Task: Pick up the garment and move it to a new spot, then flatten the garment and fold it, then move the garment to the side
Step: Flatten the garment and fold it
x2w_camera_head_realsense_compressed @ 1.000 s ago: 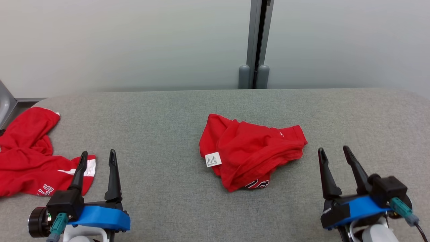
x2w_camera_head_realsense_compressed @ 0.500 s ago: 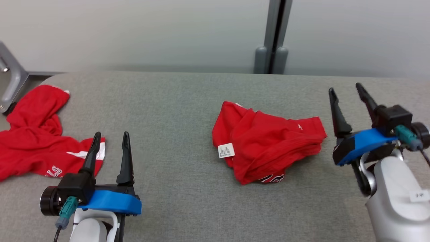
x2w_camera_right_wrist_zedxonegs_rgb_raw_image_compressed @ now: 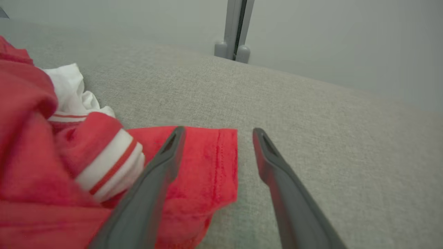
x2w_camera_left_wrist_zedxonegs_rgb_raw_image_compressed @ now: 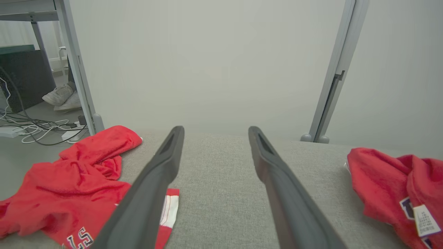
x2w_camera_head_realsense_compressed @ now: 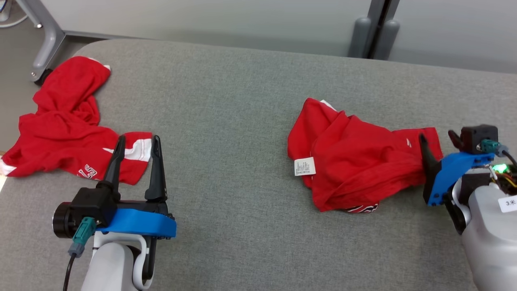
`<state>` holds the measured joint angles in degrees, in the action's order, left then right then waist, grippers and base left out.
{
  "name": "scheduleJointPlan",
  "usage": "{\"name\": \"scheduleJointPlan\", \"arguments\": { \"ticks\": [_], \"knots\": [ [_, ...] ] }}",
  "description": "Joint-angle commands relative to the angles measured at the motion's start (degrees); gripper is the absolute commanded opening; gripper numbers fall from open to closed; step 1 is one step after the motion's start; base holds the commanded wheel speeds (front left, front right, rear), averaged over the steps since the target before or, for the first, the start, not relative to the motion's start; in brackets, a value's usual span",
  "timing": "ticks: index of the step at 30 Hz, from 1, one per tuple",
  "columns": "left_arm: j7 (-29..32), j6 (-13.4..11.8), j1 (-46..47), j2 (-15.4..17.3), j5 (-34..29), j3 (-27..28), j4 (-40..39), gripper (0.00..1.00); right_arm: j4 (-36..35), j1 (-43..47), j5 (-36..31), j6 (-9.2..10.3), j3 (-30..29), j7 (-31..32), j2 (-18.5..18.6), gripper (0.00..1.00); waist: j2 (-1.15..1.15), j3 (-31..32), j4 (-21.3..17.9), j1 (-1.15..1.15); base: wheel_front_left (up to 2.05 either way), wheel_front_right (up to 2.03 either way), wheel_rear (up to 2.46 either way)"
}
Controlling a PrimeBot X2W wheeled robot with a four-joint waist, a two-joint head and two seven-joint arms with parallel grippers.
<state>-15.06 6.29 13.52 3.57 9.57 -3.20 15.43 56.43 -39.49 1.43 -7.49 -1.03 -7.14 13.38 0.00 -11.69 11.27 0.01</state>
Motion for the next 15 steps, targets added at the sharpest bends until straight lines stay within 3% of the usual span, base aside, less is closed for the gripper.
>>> {"name": "scheduleJointPlan", "arguments": {
  "ticks": [1, 12, 13, 14, 15],
  "knots": [
    [-0.2, 0.3, 1.3, -0.1, 0.0, 0.0, -0.1, 1.0, 1.7, -0.7, 0.2, -0.01, -0.2, -0.5, 0.4, 1.0, 0.0, -0.9, 0.7, -0.01, 0.0, 0.0, 0.0],
    [-0.2, 0.5, 1.9, -0.6, -0.4, 0.3, 0.0, 1.0, 11.7, 0.9, 2.6, -0.08, 3.6, -3.0, -3.6, 1.0, 0.0, -1.1, -0.7, -0.01, 0.0, 0.0, 0.0],
    [-0.2, 0.6, 2.0, -0.6, -0.4, 0.4, 0.0, 1.0, 11.9, 0.8, 2.9, -0.09, 4.2, -3.3, -3.9, 0.82, 0.0, -1.1, -0.8, -0.01, 0.0, 0.0, 0.0],
    [-0.2, 0.6, 2.1, -0.6, -0.5, 0.4, 0.1, 1.0, 12.2, 0.6, 3.2, -0.09, 4.9, -3.4, -4.1, 0.27, 0.0, -1.0, -0.9, -0.01, 0.0, 0.0, 0.0],
    [-0.2, 0.6, 2.1, -0.6, -0.5, 0.4, 0.1, 1.0, 12.5, 0.5, 3.6, -0.09, 5.5, -3.5, -4.3, 0.0, 0.0, -0.9, -1.1, -0.01, 0.0, 0.0, 0.0]
  ]
}}
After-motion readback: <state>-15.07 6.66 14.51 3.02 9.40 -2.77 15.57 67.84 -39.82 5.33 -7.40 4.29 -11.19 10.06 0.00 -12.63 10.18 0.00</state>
